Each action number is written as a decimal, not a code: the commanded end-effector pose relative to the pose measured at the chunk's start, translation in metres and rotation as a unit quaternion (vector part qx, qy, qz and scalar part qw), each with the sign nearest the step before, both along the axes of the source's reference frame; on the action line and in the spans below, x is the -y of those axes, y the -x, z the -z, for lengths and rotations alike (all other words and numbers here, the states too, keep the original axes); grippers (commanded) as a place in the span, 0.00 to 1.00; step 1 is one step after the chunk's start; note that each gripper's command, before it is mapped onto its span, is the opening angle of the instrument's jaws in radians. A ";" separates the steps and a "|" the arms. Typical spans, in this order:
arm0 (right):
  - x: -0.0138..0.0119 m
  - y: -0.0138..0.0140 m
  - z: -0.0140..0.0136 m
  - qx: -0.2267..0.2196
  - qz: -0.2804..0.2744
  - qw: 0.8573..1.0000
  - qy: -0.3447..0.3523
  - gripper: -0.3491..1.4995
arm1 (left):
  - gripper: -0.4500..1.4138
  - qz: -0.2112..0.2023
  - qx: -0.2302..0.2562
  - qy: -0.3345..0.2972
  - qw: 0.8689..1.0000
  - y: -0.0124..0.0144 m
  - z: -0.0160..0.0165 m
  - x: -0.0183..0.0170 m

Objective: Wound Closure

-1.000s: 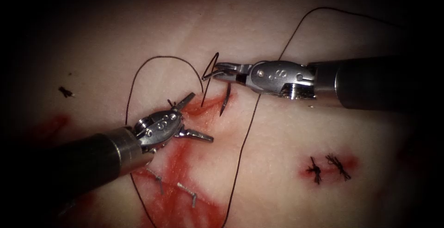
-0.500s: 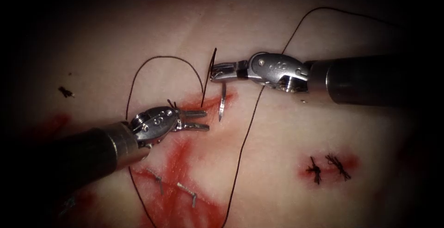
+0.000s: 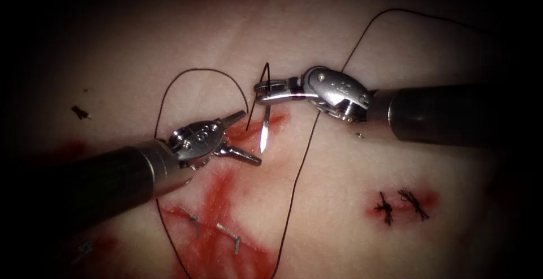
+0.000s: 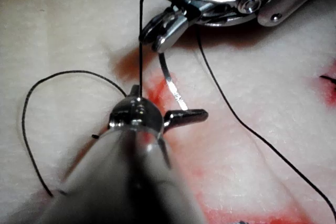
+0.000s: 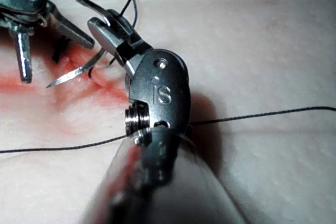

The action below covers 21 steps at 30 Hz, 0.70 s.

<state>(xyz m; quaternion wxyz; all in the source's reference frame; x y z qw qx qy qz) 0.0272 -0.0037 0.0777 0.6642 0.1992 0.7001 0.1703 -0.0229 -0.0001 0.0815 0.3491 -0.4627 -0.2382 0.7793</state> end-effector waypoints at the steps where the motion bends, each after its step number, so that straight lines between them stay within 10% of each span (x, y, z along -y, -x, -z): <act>1: 0.0007 -0.0010 -0.0005 -0.010 0.001 1.000 -0.001 0.00 | 0.83 0.002 0.009 -0.004 1.000 0.0007 -0.0006 -0.0001; 14: 0.0009 -0.0016 -0.0004 -0.054 -0.002 0.999 -0.003 0.00 | 0.86 0.008 0.021 -0.049 0.999 0.0006 -0.0007 -0.0004; 21: 0.0011 -0.0017 -0.0003 -0.057 -0.001 0.998 -0.003 0.00 | 0.67 0.023 0.030 -0.088 0.995 0.0003 -0.0013 -0.0007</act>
